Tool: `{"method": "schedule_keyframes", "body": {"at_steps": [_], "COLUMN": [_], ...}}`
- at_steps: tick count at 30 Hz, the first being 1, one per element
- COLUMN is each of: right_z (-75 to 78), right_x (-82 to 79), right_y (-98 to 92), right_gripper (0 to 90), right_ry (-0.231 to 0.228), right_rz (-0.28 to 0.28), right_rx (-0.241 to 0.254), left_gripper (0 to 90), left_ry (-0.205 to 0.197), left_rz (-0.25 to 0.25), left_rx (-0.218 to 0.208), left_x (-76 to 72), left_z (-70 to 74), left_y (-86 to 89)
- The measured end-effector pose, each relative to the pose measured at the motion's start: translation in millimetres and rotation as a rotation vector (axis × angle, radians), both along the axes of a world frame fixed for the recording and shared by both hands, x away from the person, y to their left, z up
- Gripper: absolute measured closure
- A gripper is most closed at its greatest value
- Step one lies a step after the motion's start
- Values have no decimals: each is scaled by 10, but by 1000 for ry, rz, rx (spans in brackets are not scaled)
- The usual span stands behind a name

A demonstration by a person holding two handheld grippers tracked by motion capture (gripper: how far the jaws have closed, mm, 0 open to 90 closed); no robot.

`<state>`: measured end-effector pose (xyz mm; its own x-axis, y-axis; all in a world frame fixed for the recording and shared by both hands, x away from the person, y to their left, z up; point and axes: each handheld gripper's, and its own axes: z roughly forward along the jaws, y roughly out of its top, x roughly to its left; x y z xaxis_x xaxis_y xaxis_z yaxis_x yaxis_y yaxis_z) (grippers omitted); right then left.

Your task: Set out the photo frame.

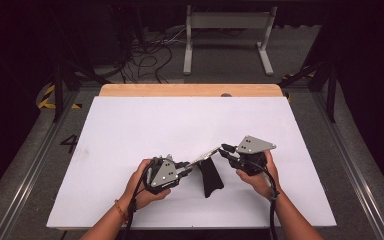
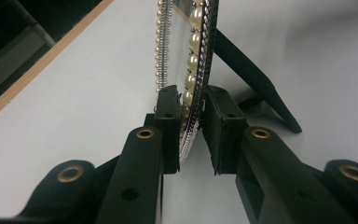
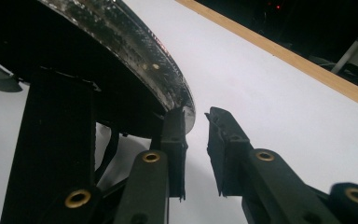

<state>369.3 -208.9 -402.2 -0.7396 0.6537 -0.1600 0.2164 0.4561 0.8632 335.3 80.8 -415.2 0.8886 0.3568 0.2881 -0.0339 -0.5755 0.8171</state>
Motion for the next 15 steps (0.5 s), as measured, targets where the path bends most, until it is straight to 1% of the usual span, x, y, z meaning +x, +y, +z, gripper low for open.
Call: {"method": "schedule_keyframes", "body": {"at_steps": [5, 10, 11, 14, 15], "right_z": [-8, -16, -18, -24, -26], "right_x": [32, 60, 62, 57, 49], "right_y": [2, 3, 3, -8, -8], "right_gripper": [769, 766, 760, 737, 734], "right_ry": [6, 8, 9, 10, 9], "right_rz": [-5, -12, -15, -21, -26], "right_rx": [9, 11, 11, 9, 1], "left_gripper": [768, 768, 767, 763, 756], "left_ry": [9, 8, 2, -2, -9], "left_rz": [1, 2, -6, -3, -7], "left_rx": [-6, -4, -6, 9, 15], "left_x": [2, 2, 16, 10, 11], "left_z": [-4, -4, -1, 12, 19], "left_y": [-12, -26, -32, -31, -26]}}
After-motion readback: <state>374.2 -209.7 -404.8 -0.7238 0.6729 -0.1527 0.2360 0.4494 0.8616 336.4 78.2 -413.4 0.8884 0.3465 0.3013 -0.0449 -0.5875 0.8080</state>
